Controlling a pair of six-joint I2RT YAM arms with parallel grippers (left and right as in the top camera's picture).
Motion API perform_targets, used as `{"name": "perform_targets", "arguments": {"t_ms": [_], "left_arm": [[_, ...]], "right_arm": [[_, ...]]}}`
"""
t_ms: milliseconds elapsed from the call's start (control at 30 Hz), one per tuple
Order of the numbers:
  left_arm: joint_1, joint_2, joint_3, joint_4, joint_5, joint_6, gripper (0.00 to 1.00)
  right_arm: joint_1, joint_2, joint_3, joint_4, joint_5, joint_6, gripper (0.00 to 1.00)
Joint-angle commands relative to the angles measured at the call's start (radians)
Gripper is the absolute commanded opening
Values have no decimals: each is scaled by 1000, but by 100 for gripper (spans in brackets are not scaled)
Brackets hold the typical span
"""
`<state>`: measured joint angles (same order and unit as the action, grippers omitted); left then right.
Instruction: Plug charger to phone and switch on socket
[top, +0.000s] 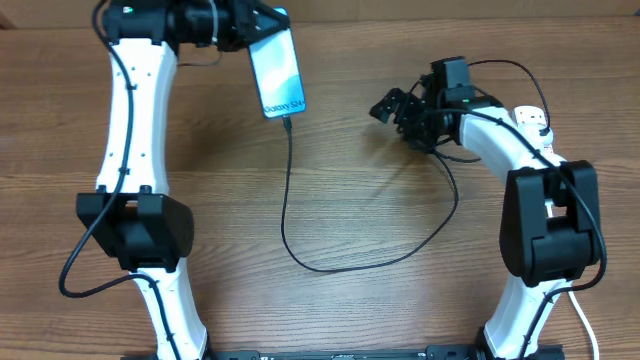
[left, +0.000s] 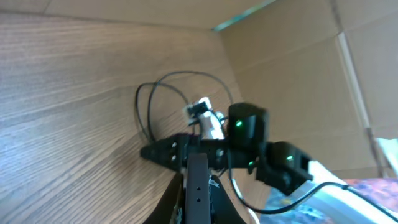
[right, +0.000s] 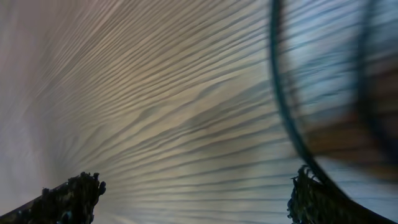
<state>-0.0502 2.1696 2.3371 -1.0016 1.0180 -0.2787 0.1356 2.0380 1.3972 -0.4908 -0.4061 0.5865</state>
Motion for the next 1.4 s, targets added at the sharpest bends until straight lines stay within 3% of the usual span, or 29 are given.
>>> {"name": "perform_targets", "arguments": {"t_ms": [0, 367, 467, 900, 1200, 1367], "left_arm": [[-32, 1, -24, -1, -57, 33, 4], [-78, 157, -77, 1, -21, 48, 4], [-84, 204, -77, 9, 33, 74, 4], [-121, 394, -77, 6, 25, 74, 4], [-143, 464, -77, -2, -18, 73, 4], [-161, 468, -77, -13, -131, 53, 4]], "right_arm": [[-8, -1, 12, -6, 35, -21, 100], [-8, -1, 12, -9, -45, -125, 100], [-8, -1, 12, -9, -44, -129, 100], [-8, -1, 12, -14, -43, -151, 100], [-8, -1, 12, -33, -40, -185, 100], [-8, -1, 12, -37, -40, -192, 100]]}}
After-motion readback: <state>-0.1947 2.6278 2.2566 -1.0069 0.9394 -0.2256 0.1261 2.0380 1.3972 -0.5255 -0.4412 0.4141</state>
